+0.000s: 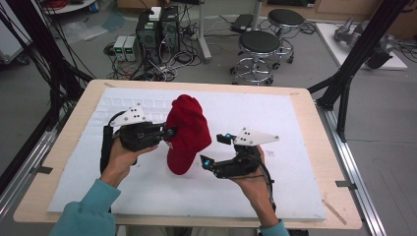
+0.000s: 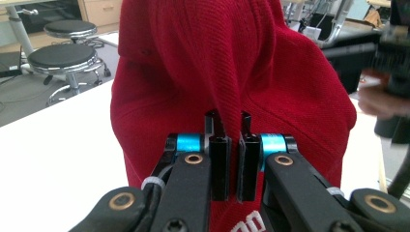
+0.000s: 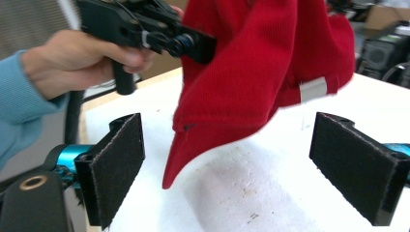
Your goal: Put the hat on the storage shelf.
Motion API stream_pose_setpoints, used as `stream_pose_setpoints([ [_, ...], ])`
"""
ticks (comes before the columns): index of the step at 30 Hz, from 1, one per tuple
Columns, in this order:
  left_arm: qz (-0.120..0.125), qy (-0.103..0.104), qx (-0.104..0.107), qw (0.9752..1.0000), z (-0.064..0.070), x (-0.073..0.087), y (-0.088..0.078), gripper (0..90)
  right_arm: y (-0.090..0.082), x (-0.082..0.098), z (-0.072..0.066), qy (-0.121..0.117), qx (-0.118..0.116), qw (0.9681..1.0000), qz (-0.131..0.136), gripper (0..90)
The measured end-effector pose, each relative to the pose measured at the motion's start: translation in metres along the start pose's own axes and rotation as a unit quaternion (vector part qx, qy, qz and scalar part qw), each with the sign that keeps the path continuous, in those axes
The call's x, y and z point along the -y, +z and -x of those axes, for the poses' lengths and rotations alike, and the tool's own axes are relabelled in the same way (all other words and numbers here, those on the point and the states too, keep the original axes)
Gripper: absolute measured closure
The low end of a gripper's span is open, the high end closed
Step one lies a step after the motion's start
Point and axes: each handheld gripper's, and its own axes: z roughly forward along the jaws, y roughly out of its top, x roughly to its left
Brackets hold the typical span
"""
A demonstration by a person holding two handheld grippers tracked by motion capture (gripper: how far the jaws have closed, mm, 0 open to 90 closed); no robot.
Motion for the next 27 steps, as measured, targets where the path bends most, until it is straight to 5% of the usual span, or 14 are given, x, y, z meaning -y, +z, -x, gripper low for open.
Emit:
stream_pose_setpoints([
  [4,0.006,0.003,0.000,1.0000,0.002,-0.004,0.000,86.8,0.010,0.011,-0.009,0.005,0.019,0.9998,0.001,14.6],
  [11,0.013,0.002,-0.004,0.9999,0.004,-0.008,0.000,86.8,0.031,0.025,-0.020,0.009,0.016,0.9998,-0.010,23.7],
  [14,0.012,0.003,-0.005,0.9999,0.004,-0.009,0.000,86.8,0.040,0.026,-0.026,0.003,0.014,0.9998,-0.011,38.9],
  [19,0.013,0.004,0.000,0.9999,0.005,-0.009,0.000,86.7,0.044,0.024,-0.028,-0.001,0.011,0.9999,-0.010,50.5],
  [22,0.013,0.003,0.001,0.9999,0.006,-0.009,0.001,86.7,0.044,0.024,-0.028,-0.003,0.007,0.9999,-0.007,69.4],
  [27,0.014,0.004,0.005,0.9999,0.007,-0.009,0.001,86.7,0.046,0.023,-0.028,-0.007,0.001,0.9999,-0.016,81.3],
])
